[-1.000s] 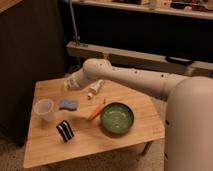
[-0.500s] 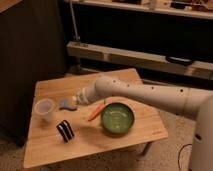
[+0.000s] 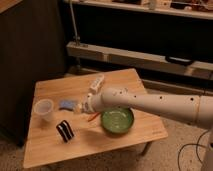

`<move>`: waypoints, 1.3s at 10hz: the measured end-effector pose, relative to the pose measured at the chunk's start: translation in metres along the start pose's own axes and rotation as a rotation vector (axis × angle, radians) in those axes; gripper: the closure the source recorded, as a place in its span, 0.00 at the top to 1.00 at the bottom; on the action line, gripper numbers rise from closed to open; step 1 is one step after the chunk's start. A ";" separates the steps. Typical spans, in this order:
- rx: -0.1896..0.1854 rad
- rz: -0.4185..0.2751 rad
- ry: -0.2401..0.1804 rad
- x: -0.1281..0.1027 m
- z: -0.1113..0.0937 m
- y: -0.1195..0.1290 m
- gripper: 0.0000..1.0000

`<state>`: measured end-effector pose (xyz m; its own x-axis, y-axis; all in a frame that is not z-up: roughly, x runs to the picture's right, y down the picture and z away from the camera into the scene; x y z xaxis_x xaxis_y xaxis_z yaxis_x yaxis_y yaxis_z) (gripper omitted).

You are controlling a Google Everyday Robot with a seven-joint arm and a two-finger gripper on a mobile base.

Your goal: Knock the eraser over

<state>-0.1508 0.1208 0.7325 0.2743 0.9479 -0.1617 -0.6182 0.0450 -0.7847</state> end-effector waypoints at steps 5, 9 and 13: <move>0.052 0.028 0.206 0.020 0.007 0.019 0.00; 0.073 0.015 0.230 0.019 0.012 0.024 0.00; 0.135 -0.005 0.231 0.008 0.026 0.014 0.00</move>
<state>-0.1764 0.1375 0.7353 0.4288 0.8511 -0.3030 -0.7051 0.1056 -0.7012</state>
